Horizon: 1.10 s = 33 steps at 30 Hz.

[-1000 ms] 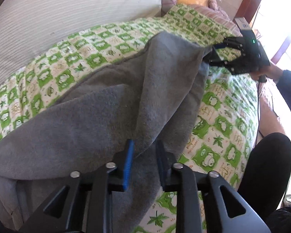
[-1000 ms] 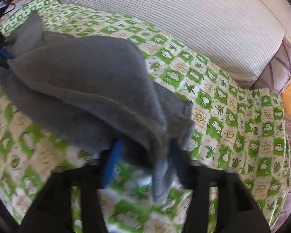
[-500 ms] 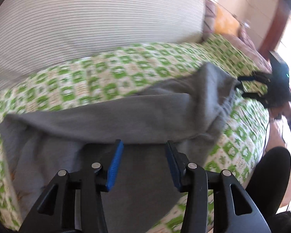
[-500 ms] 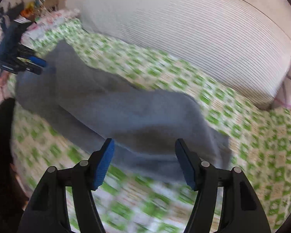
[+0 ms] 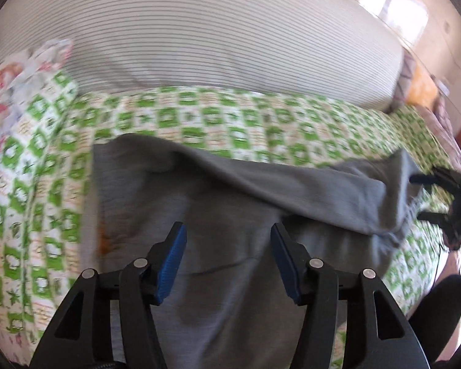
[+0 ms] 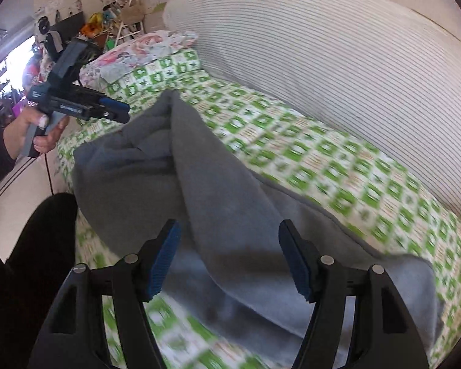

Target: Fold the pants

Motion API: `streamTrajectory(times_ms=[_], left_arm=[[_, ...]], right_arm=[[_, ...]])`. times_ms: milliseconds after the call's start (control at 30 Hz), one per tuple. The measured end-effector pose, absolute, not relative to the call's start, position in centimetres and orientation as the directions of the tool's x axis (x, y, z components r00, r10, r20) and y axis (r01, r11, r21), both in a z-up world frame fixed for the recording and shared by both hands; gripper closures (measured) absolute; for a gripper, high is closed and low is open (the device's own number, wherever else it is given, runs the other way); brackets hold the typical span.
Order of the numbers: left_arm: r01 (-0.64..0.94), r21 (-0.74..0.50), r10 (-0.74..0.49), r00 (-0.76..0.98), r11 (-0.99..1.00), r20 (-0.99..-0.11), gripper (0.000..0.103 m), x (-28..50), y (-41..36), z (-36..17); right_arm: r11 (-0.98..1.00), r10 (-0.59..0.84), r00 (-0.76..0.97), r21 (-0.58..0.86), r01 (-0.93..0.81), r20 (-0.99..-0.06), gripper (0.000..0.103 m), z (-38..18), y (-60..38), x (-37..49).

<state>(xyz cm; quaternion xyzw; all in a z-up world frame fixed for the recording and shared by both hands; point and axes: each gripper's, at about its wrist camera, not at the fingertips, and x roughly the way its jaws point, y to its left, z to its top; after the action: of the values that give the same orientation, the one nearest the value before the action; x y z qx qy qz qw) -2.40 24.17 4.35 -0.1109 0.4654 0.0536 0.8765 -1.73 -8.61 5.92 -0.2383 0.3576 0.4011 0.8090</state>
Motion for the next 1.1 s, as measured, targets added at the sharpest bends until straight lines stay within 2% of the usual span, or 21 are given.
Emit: streamTrajectory(times_ms=[367, 800, 933, 1000, 1033, 1067, 1100], left_arm=[[-0.327, -0.105, 0.077, 0.498, 0.939, -0.864, 0.043, 0.2, 33.7, 2.9], [-0.368, -0.079, 0.073, 0.383, 0.926, -0.921, 0.038, 5.3, 38.9, -2.4], [-0.38, -0.105, 0.053, 0.383, 0.919, -0.922, 0.037, 6.1, 39.6, -3.7], [-0.376, -0.124, 0.048, 0.417, 0.918, -0.908, 0.047, 6.0, 39.6, -3.7], [-0.373, -0.129, 0.046, 0.425, 0.919, -0.904, 0.059, 5.9, 39.6, -3.7], [-0.368, -0.134, 0.042, 0.435, 0.92, -0.9, 0.071, 5.7, 39.5, -3.6], [-0.361, -0.135, 0.045, 0.449, 0.923, -0.893, 0.075, 5.5, 39.3, -3.3]], right_arm=[[0.53, 0.466, 0.374, -0.085, -0.844, -0.802, 0.034, 3.6, -1.2, -0.4], [0.536, 0.438, 0.336, -0.058, -0.842, -0.834, 0.034, 0.3, 2.2, 2.5], [0.542, 0.393, 0.357, -0.1, -0.834, -0.847, 0.034, -1.4, 3.4, 2.9], [0.552, 0.371, 0.38, -0.128, -0.824, -0.847, 0.034, -2.1, 3.8, 3.1], [0.554, 0.366, 0.389, -0.138, -0.821, -0.845, 0.034, -2.3, 4.0, 3.1], [0.556, 0.363, 0.393, -0.142, -0.819, -0.845, 0.042, -2.4, 4.0, 3.2], [0.56, 0.358, 0.397, -0.146, -0.816, -0.845, 0.051, -2.5, 4.0, 3.3]])
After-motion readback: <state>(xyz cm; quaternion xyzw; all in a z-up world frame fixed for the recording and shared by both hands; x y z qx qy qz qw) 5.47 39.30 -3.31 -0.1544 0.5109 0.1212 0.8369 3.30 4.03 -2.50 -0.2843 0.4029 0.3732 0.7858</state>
